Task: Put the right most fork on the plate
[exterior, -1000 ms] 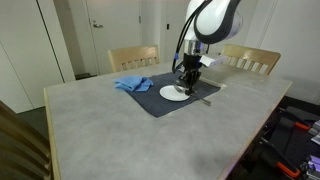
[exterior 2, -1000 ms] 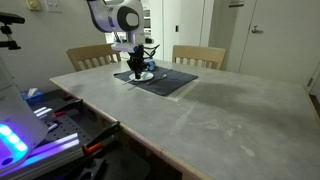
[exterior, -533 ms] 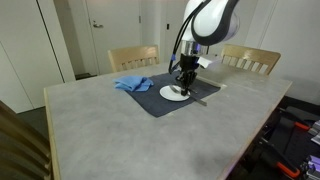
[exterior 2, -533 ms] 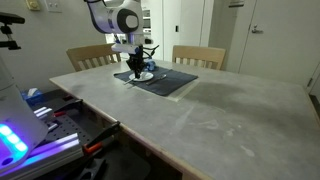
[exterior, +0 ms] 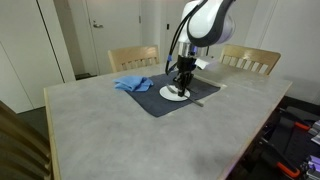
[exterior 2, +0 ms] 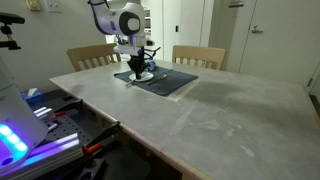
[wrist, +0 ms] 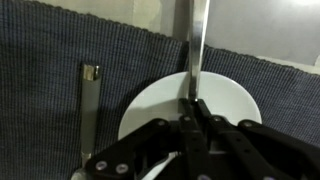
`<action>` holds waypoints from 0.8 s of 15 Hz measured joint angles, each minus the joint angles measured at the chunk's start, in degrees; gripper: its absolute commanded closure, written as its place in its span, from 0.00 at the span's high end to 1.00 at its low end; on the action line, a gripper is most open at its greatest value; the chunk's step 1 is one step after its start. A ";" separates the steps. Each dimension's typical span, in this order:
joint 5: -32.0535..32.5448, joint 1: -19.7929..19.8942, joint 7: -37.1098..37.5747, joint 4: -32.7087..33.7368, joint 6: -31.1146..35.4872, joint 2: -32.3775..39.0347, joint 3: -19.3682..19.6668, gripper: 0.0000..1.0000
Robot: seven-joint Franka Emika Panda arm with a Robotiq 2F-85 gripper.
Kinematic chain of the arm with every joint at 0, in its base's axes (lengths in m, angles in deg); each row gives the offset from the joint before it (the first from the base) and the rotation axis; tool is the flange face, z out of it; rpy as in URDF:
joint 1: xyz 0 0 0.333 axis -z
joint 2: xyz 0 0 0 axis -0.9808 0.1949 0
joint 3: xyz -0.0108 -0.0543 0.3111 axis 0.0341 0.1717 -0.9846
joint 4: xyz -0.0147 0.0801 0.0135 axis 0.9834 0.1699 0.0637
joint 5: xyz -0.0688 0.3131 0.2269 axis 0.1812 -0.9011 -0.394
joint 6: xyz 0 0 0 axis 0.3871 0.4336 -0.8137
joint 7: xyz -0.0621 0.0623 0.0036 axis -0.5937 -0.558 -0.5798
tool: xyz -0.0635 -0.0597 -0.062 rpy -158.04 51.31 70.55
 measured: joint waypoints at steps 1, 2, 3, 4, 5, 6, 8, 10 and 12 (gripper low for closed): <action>0.00 0.04 0.00 0.05 0.03 0.03 0.00 0.34; 0.00 0.07 0.00 0.08 0.04 0.05 0.00 0.35; 0.00 0.07 0.00 0.09 0.05 0.07 0.00 0.41; 0.00 0.06 0.00 0.11 0.07 0.08 0.00 0.47; 0.00 0.05 0.01 0.13 0.08 0.08 0.00 0.55; 0.01 0.04 0.03 0.13 0.08 0.08 0.00 0.63; 0.03 0.02 0.03 0.11 0.08 0.08 0.02 0.77; 0.12 -0.12 0.05 0.11 0.08 0.08 0.03 0.91; 0.48 -0.31 0.23 0.11 0.08 -0.03 0.16 1.00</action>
